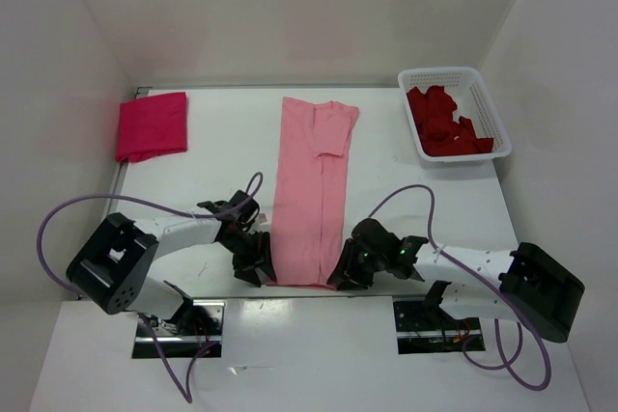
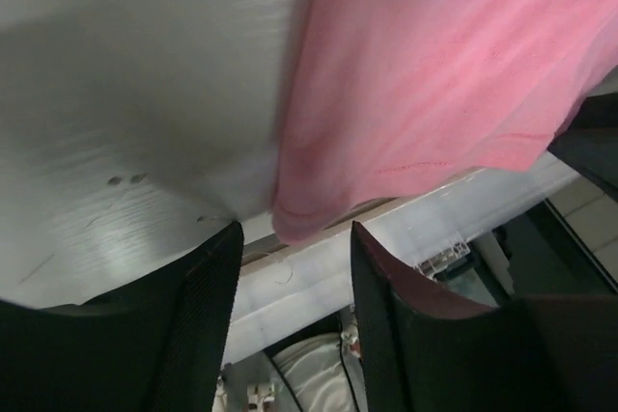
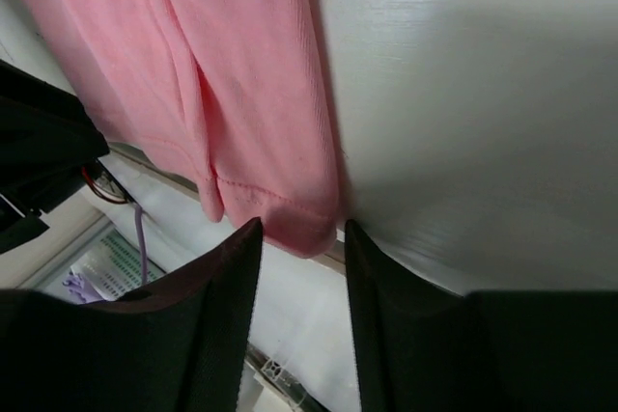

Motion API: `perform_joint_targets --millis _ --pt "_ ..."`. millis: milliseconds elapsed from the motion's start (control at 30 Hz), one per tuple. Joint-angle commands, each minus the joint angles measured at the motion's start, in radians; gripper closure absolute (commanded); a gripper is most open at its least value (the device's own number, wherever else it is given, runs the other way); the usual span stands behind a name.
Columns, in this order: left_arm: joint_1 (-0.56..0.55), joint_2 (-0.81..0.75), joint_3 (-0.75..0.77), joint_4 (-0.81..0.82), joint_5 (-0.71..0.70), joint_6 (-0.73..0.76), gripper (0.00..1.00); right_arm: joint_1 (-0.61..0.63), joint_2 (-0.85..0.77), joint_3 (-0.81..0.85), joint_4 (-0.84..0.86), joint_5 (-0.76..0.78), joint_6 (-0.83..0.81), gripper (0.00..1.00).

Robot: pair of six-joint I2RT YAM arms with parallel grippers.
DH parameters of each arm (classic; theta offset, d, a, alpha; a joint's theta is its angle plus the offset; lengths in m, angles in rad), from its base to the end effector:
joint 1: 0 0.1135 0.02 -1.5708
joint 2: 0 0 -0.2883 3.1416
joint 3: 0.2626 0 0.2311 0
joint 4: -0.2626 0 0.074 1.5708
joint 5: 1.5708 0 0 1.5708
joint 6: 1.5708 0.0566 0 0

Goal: Fold and stack the t-shirts
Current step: Grab the bottom of the folded rectangular tshirt with both arms, then fold the folded rectangular tshirt in 1/3 of the way

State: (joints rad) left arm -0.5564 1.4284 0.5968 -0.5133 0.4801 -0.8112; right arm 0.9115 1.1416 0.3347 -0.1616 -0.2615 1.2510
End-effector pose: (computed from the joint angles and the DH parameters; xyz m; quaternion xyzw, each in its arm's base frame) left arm 0.1574 -0.1287 0.1533 0.0960 -0.9607 0.2523 0.0644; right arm 0.0930 0.1438 0.1499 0.1218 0.9398 0.3181 0.0284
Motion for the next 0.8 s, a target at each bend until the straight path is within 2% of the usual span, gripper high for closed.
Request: perform_joint_targets --millis 0,33,100,267,333,367,467,567,633,733,767 --pt "-0.028 0.056 -0.011 0.048 0.021 0.004 0.44 0.01 -0.008 -0.006 0.019 0.03 0.036 0.58" --pt "-0.037 0.069 -0.011 0.048 0.022 0.004 0.52 0.01 -0.008 -0.006 0.019 0.021 0.045 0.64" --pt "-0.037 0.079 -0.011 0.048 0.022 0.004 0.62 0.01 -0.019 -0.019 0.028 0.03 0.056 0.72" --pt "-0.037 0.07 0.027 0.036 0.002 0.004 0.84 0.01 -0.019 0.004 0.017 0.041 0.045 0.95" --pt "-0.037 0.046 0.028 0.0 0.002 0.004 0.91 0.021 -0.031 0.019 -0.03 0.041 0.045 0.97" --pt "-0.037 0.032 0.028 -0.016 0.002 0.004 0.93 0.021 -0.063 0.038 -0.054 0.041 0.031 1.0" --pt "-0.037 -0.042 0.09 -0.094 -0.029 0.004 0.96 0.01 -0.164 0.105 -0.2 0.083 0.002 1.0" --pt "0.002 -0.085 0.187 -0.122 -0.038 0.004 0.96 -0.115 -0.197 0.165 -0.253 0.055 -0.088 1.0" --pt "0.045 -0.063 0.253 -0.131 -0.047 0.014 0.96 -0.248 -0.174 0.226 -0.262 0.033 -0.204 1.0" --pt "0.114 0.015 0.378 -0.107 -0.057 0.043 0.97 -0.376 -0.059 0.338 -0.244 0.002 -0.368 1.0" --pt "0.128 0.067 0.44 -0.076 -0.075 0.043 0.97 -0.44 0.028 0.366 -0.225 0.002 -0.401 1.0"
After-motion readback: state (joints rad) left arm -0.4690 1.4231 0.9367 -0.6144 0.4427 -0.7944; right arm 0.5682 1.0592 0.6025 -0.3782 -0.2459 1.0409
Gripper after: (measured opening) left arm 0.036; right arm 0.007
